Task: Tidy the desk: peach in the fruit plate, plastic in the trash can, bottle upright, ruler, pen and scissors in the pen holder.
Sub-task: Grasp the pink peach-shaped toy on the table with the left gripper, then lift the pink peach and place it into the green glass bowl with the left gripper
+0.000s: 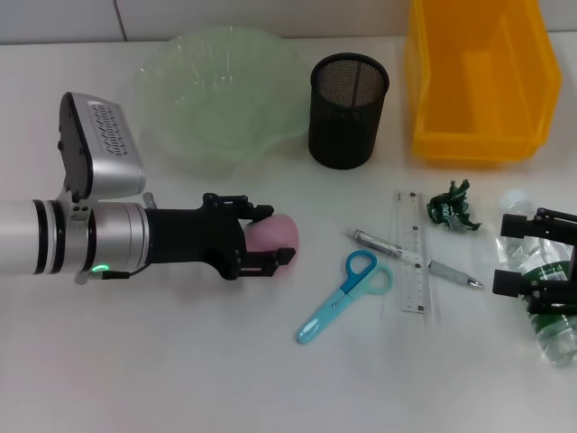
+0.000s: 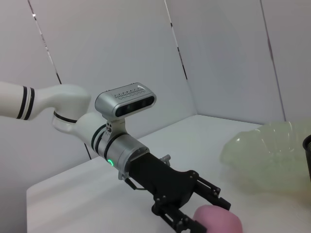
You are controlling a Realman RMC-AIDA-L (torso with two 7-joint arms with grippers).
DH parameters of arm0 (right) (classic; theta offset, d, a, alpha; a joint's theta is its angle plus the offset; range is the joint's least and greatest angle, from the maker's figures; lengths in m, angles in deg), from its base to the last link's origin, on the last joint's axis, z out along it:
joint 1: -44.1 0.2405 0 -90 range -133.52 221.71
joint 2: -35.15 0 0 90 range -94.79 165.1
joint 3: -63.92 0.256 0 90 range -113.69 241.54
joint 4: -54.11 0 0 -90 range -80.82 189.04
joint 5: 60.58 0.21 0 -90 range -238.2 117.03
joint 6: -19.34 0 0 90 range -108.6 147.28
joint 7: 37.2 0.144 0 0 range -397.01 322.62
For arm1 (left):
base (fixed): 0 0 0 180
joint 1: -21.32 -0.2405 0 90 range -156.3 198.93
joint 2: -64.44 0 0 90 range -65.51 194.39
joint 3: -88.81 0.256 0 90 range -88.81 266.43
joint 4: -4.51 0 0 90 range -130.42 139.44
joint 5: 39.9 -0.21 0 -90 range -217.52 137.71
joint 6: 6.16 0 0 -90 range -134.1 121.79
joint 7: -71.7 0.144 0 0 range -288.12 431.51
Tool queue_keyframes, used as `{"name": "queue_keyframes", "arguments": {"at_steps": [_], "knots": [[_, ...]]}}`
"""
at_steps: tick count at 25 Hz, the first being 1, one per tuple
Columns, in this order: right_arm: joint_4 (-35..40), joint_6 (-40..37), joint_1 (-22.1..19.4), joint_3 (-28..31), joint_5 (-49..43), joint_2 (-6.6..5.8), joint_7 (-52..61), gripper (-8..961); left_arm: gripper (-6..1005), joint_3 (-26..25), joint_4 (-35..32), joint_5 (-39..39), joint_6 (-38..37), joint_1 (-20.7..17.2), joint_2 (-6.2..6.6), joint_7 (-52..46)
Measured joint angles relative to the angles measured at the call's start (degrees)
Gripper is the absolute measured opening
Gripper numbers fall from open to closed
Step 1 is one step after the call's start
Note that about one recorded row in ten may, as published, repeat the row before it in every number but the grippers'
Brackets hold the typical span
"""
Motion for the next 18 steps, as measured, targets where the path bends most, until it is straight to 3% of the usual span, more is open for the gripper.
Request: {"name": "queue_keyframes", "arguments": {"at_steps": [9, 12, 15, 18], "knots": [[-0.03, 0.06, -0.13, 0.20, 0.00, 0.10, 0.33, 842, 529, 0.83, -1.52, 0.11, 1.28, 0.08, -0.02, -2.75], [0.00, 0.06, -0.16, 0.43, 0.03, 0.10, 0.37, 841, 399, 0.77, -4.41, 0.40, -0.49, -0.30, 0.06, -5.24], [0.09, 0.06, -0.21, 0.66, 0.23, 0.15, 0.47, 841, 269, 0.23, -9.60, 4.42, -1.76, -1.80, 0.41, -7.68], [0.16, 0.10, -0.24, 2.17, 0.57, 0.44, 1.21, 841, 252, -0.90, -12.72, 11.39, 1.08, -3.07, 0.50, -8.10]]}}
